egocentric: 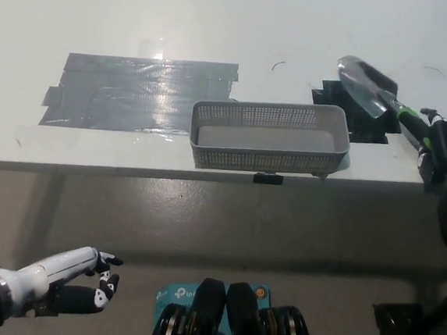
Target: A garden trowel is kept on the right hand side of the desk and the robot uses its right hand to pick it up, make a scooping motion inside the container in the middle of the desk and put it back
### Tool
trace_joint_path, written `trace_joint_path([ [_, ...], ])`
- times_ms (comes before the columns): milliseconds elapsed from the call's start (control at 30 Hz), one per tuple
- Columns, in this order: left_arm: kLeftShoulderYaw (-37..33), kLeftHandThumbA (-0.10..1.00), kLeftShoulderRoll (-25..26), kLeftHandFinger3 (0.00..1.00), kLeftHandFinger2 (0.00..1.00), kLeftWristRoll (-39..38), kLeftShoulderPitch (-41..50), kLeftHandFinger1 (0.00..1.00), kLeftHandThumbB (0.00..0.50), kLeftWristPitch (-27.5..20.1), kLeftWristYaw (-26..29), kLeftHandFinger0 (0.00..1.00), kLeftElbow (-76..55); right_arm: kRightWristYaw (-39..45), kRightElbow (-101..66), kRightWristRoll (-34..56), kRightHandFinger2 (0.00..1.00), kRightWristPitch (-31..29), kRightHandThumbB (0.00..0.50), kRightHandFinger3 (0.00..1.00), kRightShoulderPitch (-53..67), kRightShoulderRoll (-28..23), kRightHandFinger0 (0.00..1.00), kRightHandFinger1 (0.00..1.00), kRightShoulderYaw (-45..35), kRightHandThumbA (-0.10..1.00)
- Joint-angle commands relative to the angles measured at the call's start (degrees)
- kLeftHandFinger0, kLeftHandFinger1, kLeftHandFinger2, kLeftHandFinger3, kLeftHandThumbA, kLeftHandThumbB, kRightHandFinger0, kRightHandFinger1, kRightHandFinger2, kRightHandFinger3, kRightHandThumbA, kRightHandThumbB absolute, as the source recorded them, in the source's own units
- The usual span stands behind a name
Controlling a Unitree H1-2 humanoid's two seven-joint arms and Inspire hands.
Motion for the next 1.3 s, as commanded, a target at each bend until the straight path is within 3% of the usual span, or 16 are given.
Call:
trace_joint_path([
  [0, 0.29, 1.0, 1.31, 1.0, 1.0, 0.45, -0.02, 0.99, 0.029, 0.84, -4.29, 1.0, -1.32, 1.75, 1.33, 3.03, 0.27, -4.06, 0.0, 0.52, 2.73, -0.43, 0.0, 0.05, 0.23, -0.1],
  [67, 0.44, 1.0, 1.24, 1.0, 1.0, 0.4, -0.06, 1.0, 0.034, 0.84, -4.42, 1.0, -1.17, 2.76, 0.24, 4.01, 0.26, -5.54, 0.0, 0.51, 1.84, -1.83, 0.0, 0.07, -0.29, -0.1],
  [133, 0.31, 1.0, 1.5, 1.0, 1.0, -0.07, 0.06, 1.0, 0.026, 0.84, -4.21, 1.0, -1.05, 5.18, -1.8, 4.61, 0.02, -5.69, 0.0, 0.23, 0.66, -3.5, 0.0, 0.0, -0.53, -0.1],
  [200, 0.07, 1.0, 1.63, 1.0, 1.0, 0.07, 0.0, 1.0, 0.021, 0.84, -4.16, 1.0, -1.12, 6.34, -2.85, 4.75, 0.15, -6.44, 0.0, 0.16, -0.43, -4.96, 0.0, 0.1, -0.17, -0.1],
  [233, 0.11, 1.0, 1.66, 1.0, 1.0, -0.06, 0.15, 1.0, 0.014, 0.84, -4.25, 1.0, -1.25, 7.95, -3.8, 4.38, 0.42, -6.15, 0.0, 0.39, -1.32, -5.92, 0.15, 0.31, 0.28, -0.1],
  [267, 0.16, 1.0, 1.65, 1.0, 1.0, -0.17, 0.18, 1.0, 0.013, 0.84, -4.28, 1.0, -1.3, 8.86, -4.65, 4.15, 0.42, -5.43, 0.0, 0.47, -1.58, -6.35, 0.18, 0.32, 0.53, -0.1],
  [367, 0.59, 1.0, 1.33, 1.0, 1.0, 0.12, 0.37, 1.0, 0.013, 0.84, -4.69, 1.0, -1.3, 7.94, -3.88, 5.17, 0.15, -8.63, 0.0, 0.21, -2.28, -7.28, 0.0, 0.07, 0.06, -0.1],
  [567, 0.29, 1.0, 1.64, 1.0, 1.0, -0.62, 0.43, 1.0, 0.034, 0.84, -4.21, 1.0, -1.09, 10.7, -6.67, 4.41, 0.38, -6.79, 0.0, 0.14, -3.71, -8.89, 0.1, 0.28, 0.01, -0.1],
  [733, 0.36, 1.0, 1.75, 1.0, 1.0, -1.31, 0.56, 0.98, 0.026, 0.84, -3.9, 1.0, -1.22, 10.53, -6.68, 5.09, 0.31, -7.89, 0.0, 0.06, -5.02, -8.71, 0.0, 0.09, -0.52, -0.1],
  [933, 0.46, 1.0, 1.44, 1.0, 1.0, 0.18, 1.25, 0.99, 0.05, 0.84, -4.54, 1.0, -1.42, 14.11, -9.25, 6.39, 0.51, -5.48, 0.0, 0.19, -7.27, -8.61, 0.0, 0.21, -1.55, -0.1],
  [1000, 0.43, 1.0, 1.45, 1.0, 1.0, 0.43, 1.2, 0.99, 0.038, 0.84, -4.82, 1.0, -1.57, 15.56, -9.2, 6.66, 0.7, -4.04, 0.0, 0.62, -8.87, -8.63, 0.19, 0.44, -2.04, -0.1],
  [1033, 0.56, 1.0, 1.34, 1.0, 1.0, 0.46, 1.21, 0.99, 0.041, 0.84, -4.91, 1.0, -1.61, 16.08, -9.65, 6.76, 0.54, -3.44, 0.0, 0.61, -9.3, -8.65, 0.14, 0.34, -2.29, -0.1],
  [1067, 0.2, 1.0, 1.67, 1.0, 1.0, -0.01, 1.11, 0.99, 0.033, 0.84, -4.58, 1.0, -1.06, 18.43, -10.65, 7.73, 0.35, -1.48, 0.0, 0.34, -10.94, -8.71, 0.01, 0.17, -3.09, -0.1],
  [1100, 0.43, 1.0, 1.5, 1.0, 1.0, -0.12, 1.11, 0.99, 0.025, 0.84, -4.68, 1.0, -1.16, 19.78, -11.27, 7.57, 0.36, 1.04, 0.0, 0.24, -11.86, -8.65, 0.0, 0.11, -3.35, -0.1],
  [1200, 0.76, 1.0, 1.54, 1.0, 1.0, -0.4, 1.6, 0.99, 0.03, 0.84, -4.33, 1.0, -1.44, 22.52, -11.72, 8.12, 0.55, 1.78, 0.0, 0.29, -14.09, -9.13, 0.0, 0.21, -3.72, -0.1],
  [1267, 0.43, 1.0, 1.92, 1.0, 1.0, -1.3, 1.95, 0.98, 0.017, 0.84, -3.84, 1.0, -1.48, 25.53, -13.45, 8.05, 0.63, 4.89, 0.0, 0.58, -15.25, -9.67, 0.01, 0.26, -3.89, -0.1],
])
